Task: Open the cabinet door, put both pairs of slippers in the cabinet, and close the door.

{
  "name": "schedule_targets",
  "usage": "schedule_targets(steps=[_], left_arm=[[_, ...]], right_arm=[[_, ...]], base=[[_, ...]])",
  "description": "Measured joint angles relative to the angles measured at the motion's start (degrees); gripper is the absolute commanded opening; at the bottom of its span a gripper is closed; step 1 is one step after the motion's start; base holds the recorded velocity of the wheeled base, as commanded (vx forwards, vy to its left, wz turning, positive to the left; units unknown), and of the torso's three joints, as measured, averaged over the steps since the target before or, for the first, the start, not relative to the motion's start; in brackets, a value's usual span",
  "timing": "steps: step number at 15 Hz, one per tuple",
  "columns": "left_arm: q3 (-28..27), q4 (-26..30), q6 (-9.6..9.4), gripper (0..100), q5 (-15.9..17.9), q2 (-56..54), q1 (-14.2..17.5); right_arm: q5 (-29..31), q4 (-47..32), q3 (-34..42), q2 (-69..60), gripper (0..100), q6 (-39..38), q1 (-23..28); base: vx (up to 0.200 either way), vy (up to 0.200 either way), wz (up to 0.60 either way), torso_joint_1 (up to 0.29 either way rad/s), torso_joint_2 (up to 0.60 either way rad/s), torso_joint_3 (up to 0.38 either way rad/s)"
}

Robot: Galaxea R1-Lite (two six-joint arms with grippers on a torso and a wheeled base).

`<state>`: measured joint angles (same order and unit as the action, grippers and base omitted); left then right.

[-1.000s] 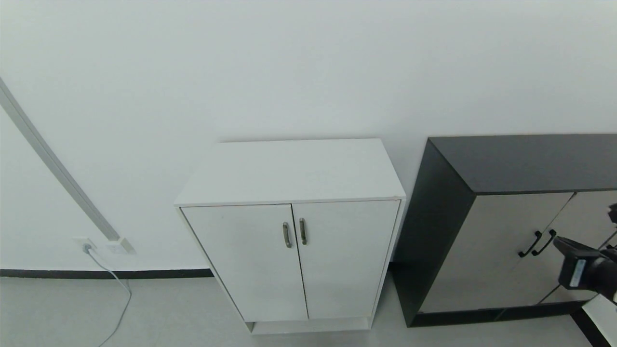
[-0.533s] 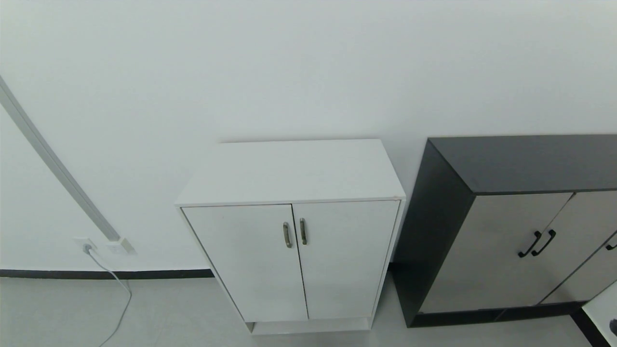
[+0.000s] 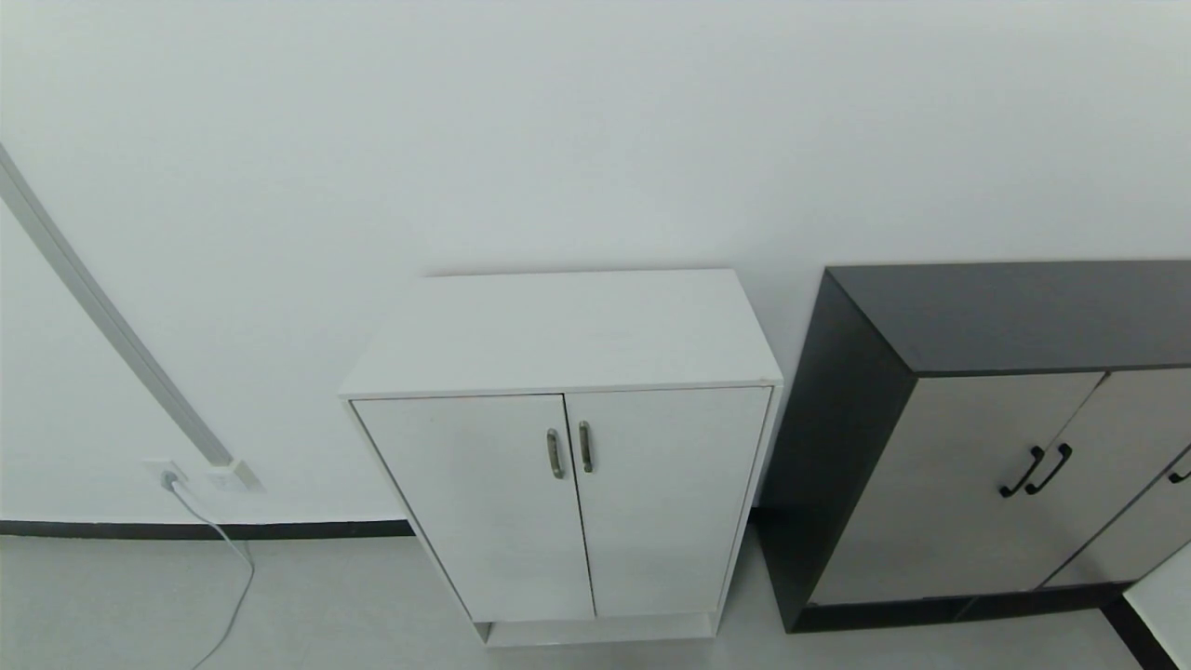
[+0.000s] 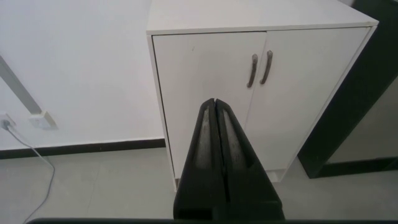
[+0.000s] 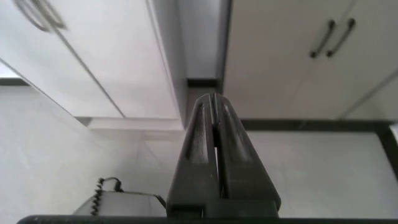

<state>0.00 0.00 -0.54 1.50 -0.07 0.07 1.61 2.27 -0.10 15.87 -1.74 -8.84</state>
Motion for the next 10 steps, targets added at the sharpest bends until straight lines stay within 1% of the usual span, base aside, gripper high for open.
schedule_targets(steps=[2,3,5,7,10], left_arm=[[0.0,0.0,0.0,0,0.0,0.0,0.0],[0.0,0.0,0.0,0,0.0,0.0,0.0],[0.0,0.0,0.0,0,0.0,0.0,0.0],[0.0,0.0,0.0,0,0.0,0.0,0.0],[0.0,0.0,0.0,0,0.0,0.0,0.0]], right_arm=[[-0.06,-2.34,0.07,-2.84,0,-0.39,-2.27],[0.05,-2.34,0.02,-3.43,0,0.02,-2.07],[0.16,-2.36,0.0,-3.89,0,0.96,0.68],[0.2,-2.29,0.02,-4.96,0,1.41,5.36],[0.13,-2.32,0.07,-10.53,0,1.63,7.5]], base=[[0.0,0.0,0.0,0.0,0.0,0.0],[0.0,0.0,0.0,0.0,0.0,0.0],[0.0,0.0,0.0,0.0,0.0,0.0],[0.0,0.0,0.0,0.0,0.0,0.0],[0.0,0.0,0.0,0.0,0.0,0.0]])
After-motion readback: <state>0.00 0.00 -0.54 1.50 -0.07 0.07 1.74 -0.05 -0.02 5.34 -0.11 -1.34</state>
